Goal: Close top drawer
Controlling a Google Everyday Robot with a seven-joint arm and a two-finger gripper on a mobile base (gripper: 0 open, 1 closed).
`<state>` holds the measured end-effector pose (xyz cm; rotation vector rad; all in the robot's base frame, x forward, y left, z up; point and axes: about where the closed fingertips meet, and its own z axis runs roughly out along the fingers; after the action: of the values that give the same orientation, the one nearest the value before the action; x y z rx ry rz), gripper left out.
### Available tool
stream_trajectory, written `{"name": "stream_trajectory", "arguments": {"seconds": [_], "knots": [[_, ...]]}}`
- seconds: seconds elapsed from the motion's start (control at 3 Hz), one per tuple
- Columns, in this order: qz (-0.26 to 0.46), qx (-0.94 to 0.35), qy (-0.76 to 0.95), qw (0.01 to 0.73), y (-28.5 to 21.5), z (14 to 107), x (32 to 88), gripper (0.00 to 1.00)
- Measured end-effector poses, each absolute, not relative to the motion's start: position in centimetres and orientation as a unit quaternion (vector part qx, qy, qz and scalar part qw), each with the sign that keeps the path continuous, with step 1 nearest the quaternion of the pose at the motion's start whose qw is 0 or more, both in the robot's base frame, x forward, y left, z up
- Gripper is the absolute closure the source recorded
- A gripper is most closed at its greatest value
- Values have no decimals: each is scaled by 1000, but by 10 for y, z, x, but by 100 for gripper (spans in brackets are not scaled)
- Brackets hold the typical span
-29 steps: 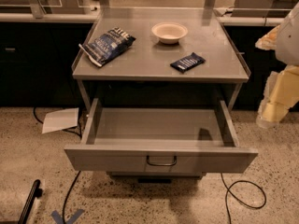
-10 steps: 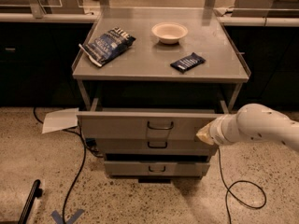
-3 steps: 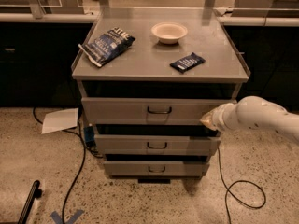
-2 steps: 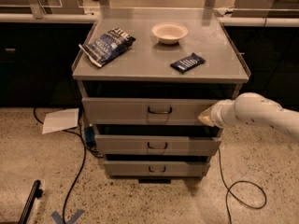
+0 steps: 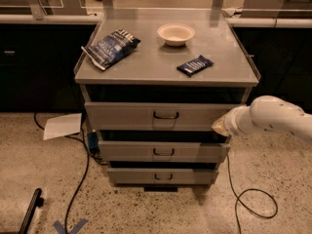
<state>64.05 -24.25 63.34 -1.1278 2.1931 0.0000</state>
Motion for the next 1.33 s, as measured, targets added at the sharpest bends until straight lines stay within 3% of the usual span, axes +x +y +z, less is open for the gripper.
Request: {"name": "stream_trajectory", "arguments": {"seconds": [0.33,1.33], "knots": [[20,-411,856,313,-251,638,596,100],[20,-410,857,311,-253,636,593,34]]}}
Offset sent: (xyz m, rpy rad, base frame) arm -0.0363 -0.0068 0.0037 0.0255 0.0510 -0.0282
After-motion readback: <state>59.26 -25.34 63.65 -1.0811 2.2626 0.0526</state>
